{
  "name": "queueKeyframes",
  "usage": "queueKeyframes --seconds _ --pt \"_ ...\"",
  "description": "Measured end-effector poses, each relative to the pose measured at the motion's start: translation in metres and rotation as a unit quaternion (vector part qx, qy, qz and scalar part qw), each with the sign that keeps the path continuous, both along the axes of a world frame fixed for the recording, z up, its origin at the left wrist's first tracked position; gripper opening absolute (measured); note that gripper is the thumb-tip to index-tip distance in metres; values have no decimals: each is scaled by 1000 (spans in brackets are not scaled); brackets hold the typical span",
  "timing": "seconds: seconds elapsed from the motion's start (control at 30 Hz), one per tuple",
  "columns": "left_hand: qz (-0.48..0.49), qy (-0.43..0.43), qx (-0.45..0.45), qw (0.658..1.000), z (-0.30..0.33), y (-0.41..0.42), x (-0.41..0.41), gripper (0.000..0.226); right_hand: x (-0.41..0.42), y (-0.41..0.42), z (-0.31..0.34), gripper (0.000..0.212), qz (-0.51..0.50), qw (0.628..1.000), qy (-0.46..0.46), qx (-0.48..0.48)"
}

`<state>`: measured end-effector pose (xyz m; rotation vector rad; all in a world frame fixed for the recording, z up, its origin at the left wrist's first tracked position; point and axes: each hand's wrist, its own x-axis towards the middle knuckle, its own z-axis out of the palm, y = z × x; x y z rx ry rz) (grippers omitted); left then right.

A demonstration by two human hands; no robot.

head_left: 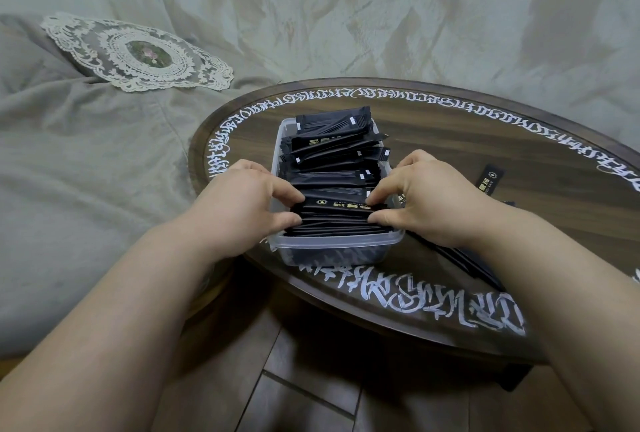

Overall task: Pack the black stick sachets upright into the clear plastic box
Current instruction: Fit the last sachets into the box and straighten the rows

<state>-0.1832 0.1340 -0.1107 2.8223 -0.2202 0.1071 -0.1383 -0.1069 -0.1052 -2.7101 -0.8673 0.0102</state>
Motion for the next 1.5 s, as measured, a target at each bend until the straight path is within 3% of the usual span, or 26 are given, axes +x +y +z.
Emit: queueKeyframes --seconds 0.27,0.47,0.67,0.9,1.13,1.37,1.5 --pt "9 -29 -5 1000 -5 0 0 22 0 1 2 31 14 1000 1 -6" --pt "17 -112 -16 993 -4 -2 -2 17 -4 0 2 20 17 999 -15 35" --pt "-16 -75 -40 996 3 -1 -10 13 -8 -1 13 22 -2 997 56 53" --pt "-37 -19 -63 997 4 6 -14 31 -13 1 11 24 18 997 45 62" --pt "-22 -59 -49 997 -2 3 -17 23 -14 1 9 41 13 998 53 41" --pt "-17 -56 -82 995 1 0 -19 26 -16 -2 12 34 13 998 48 40" --pt "-26 -27 -38 999 0 3 -18 51 -15 -3 12 38 21 997 51 47"
